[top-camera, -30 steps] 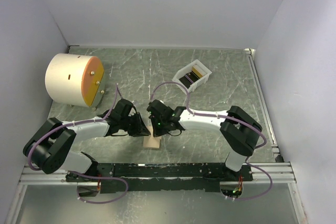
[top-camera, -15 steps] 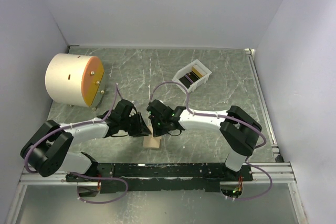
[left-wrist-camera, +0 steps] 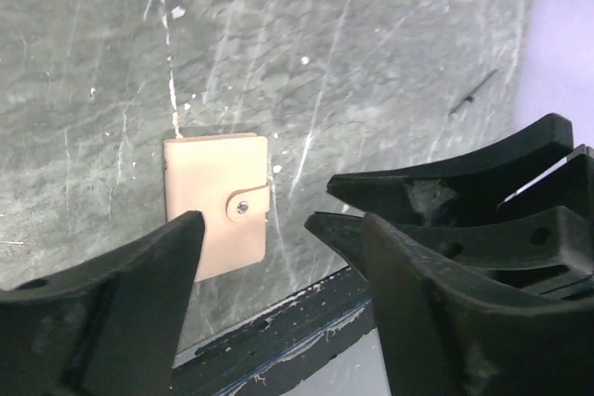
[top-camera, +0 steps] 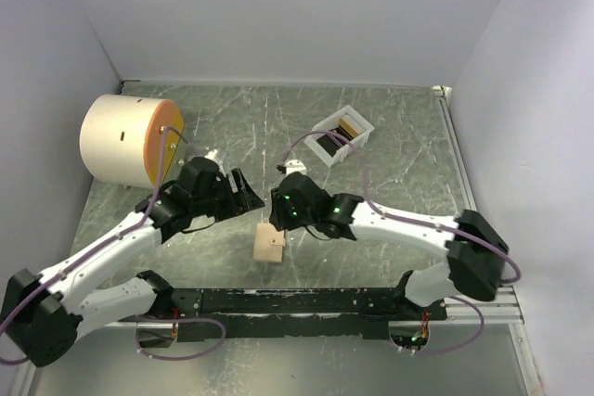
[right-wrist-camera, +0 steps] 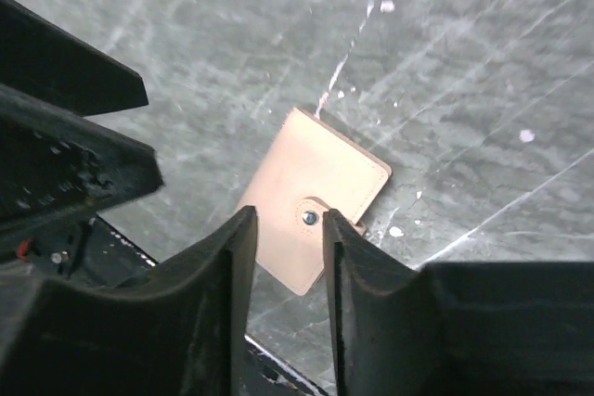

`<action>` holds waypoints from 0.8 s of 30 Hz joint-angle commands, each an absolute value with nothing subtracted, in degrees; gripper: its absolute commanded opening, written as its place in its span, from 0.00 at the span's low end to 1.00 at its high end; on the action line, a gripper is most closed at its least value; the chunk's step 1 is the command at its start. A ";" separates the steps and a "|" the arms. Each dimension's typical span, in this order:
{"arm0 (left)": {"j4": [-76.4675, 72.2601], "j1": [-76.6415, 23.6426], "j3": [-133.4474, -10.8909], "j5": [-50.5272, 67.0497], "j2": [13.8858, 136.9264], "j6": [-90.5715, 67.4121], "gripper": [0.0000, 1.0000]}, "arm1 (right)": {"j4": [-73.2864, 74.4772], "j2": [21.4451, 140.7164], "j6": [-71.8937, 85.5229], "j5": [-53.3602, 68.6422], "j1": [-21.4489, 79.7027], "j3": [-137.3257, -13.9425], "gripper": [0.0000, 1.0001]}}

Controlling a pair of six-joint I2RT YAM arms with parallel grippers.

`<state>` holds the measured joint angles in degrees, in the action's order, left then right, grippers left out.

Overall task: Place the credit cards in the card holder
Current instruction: Reset both arms

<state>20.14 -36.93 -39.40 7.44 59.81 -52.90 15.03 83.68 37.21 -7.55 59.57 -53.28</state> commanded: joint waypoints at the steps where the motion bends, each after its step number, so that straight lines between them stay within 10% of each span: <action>1: 29.26 -37.20 -43.53 4.65 53.81 -49.62 0.89 | 10.67 75.23 37.63 -13.43 59.50 -48.64 0.41; 8: 36.39 -37.26 -52.58 3.44 46.69 -40.08 1.00 | 14.38 61.36 36.66 -24.30 59.45 -47.76 0.99; 24: 34.39 -37.26 -51.67 2.68 35.38 -37.66 1.00 | 17.29 48.24 42.84 -33.25 59.45 -43.87 1.00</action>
